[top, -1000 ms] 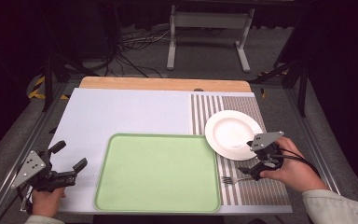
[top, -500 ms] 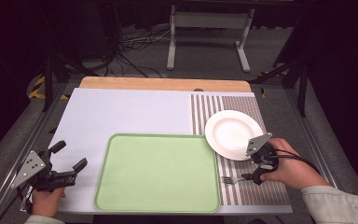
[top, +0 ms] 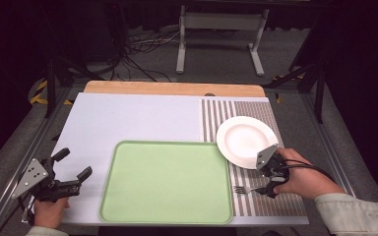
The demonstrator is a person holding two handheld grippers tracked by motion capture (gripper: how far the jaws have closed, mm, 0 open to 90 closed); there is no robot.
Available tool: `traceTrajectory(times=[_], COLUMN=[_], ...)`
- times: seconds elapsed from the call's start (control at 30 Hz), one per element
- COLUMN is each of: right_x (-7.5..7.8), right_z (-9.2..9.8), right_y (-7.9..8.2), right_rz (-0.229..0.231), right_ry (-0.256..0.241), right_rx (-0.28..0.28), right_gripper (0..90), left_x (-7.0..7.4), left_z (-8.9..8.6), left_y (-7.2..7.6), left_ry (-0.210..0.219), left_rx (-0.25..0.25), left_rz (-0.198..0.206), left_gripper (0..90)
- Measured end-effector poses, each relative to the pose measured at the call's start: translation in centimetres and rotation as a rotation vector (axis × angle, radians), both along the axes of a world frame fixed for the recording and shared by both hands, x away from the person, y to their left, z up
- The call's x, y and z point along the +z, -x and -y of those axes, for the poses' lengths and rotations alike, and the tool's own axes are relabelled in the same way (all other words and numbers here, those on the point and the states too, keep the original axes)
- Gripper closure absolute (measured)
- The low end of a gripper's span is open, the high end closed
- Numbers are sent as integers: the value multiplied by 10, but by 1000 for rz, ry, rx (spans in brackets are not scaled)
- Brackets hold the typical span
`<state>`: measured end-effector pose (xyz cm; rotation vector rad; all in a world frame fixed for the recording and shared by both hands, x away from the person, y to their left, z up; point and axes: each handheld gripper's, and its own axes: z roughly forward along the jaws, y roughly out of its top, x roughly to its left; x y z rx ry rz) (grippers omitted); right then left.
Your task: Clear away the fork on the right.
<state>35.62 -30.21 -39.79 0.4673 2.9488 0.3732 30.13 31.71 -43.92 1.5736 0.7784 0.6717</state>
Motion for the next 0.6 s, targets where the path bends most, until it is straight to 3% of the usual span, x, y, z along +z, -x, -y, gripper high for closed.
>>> traceTrajectory(times=[0.3,0.47,0.6], right_x=[-4,-8,-10], right_z=[-5,-6,-7], right_y=[3,2,-1], right_rz=[-43,-78,-79], right_ry=[39,80,140], right_rx=[76,105,138], right_gripper=[218,350,463], left_x=[0,0,0], left_z=[0,0,0], left_y=[0,0,0], left_ry=[1,2,2], left_rx=[0,0,0], left_rz=[2,1,1], left_gripper=[19,19,19])
